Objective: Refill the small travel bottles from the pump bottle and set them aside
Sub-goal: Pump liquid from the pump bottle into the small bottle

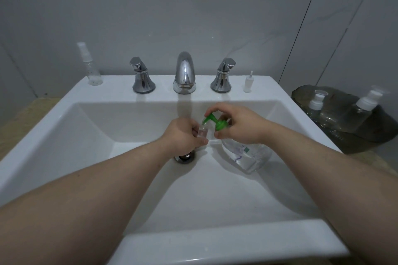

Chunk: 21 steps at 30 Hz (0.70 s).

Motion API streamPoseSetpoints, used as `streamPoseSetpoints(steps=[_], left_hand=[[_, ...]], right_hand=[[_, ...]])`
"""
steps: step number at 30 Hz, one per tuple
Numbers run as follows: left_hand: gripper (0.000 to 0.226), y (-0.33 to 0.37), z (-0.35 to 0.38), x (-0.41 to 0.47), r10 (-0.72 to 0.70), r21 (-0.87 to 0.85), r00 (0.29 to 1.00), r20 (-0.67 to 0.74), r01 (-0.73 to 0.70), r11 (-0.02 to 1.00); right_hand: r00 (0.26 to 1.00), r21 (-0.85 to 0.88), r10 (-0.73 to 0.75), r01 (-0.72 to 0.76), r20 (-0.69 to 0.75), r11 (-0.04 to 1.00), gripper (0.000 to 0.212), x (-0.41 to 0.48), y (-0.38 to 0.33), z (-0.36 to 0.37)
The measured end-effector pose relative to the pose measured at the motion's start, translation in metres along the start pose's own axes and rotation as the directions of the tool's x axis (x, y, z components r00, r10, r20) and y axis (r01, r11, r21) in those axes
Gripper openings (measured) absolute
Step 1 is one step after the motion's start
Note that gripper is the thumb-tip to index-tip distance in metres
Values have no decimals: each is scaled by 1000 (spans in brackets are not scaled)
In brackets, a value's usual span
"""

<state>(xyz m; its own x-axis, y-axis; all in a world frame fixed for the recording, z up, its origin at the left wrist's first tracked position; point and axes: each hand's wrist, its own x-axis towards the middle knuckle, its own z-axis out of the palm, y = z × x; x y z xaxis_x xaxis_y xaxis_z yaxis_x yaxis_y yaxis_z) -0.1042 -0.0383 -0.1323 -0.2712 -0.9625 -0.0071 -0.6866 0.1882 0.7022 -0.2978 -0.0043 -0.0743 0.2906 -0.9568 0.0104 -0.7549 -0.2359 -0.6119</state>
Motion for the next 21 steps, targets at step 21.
streamPoseSetpoints(steps=[21], left_hand=[[24,1,0,0,1,20,1000,17,-1,1000]], right_hand=[[1000,17,21,-20,-24,1000,45,1,-1,0]])
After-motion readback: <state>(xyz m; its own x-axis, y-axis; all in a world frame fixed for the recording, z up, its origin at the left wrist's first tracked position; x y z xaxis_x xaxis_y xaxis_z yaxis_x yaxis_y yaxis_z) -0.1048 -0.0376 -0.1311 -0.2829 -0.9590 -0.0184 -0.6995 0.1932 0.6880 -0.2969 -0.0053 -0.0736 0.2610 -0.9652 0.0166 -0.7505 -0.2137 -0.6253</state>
